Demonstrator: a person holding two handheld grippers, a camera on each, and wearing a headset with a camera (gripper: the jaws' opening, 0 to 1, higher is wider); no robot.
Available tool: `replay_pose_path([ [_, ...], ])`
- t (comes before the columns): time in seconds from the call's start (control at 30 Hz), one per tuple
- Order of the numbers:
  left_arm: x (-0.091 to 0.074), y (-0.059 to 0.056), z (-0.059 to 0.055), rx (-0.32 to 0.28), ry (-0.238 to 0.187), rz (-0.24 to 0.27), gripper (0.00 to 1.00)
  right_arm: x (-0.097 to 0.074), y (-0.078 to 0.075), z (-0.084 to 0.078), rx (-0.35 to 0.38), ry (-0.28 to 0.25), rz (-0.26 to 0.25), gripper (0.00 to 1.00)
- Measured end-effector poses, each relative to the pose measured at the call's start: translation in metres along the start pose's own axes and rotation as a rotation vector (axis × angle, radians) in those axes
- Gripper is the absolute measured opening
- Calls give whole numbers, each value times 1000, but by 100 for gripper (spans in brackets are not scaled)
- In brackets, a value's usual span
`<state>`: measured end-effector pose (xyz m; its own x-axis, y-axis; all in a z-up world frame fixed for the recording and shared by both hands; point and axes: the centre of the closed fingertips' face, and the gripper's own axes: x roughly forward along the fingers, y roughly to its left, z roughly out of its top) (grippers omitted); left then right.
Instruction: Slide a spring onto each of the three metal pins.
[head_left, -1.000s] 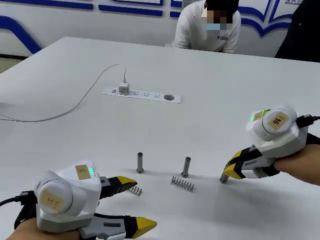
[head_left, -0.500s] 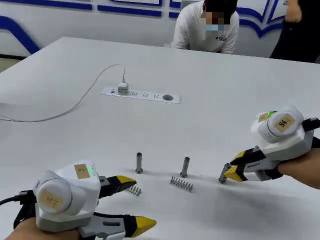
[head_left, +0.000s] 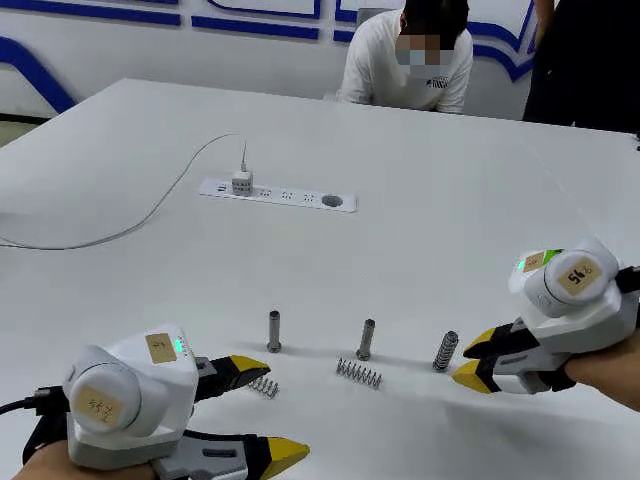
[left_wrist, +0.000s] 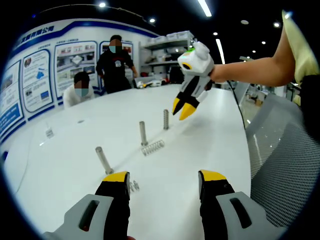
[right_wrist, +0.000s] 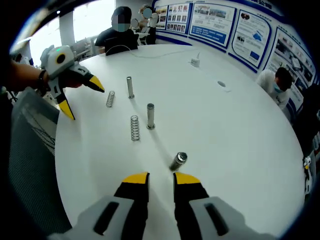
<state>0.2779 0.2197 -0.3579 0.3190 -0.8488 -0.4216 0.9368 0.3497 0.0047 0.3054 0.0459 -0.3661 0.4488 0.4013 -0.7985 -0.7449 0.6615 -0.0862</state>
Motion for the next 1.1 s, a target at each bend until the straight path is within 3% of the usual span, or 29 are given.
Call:
replay_pose_path([
  [0.43, -1, 0, 1, 4, 1, 4, 56, 9, 26, 15, -34, -23, 50, 20],
  [1.1, -1, 0, 1, 3, 3, 9, 55, 46, 41, 43, -81, -34, 117, 19],
])
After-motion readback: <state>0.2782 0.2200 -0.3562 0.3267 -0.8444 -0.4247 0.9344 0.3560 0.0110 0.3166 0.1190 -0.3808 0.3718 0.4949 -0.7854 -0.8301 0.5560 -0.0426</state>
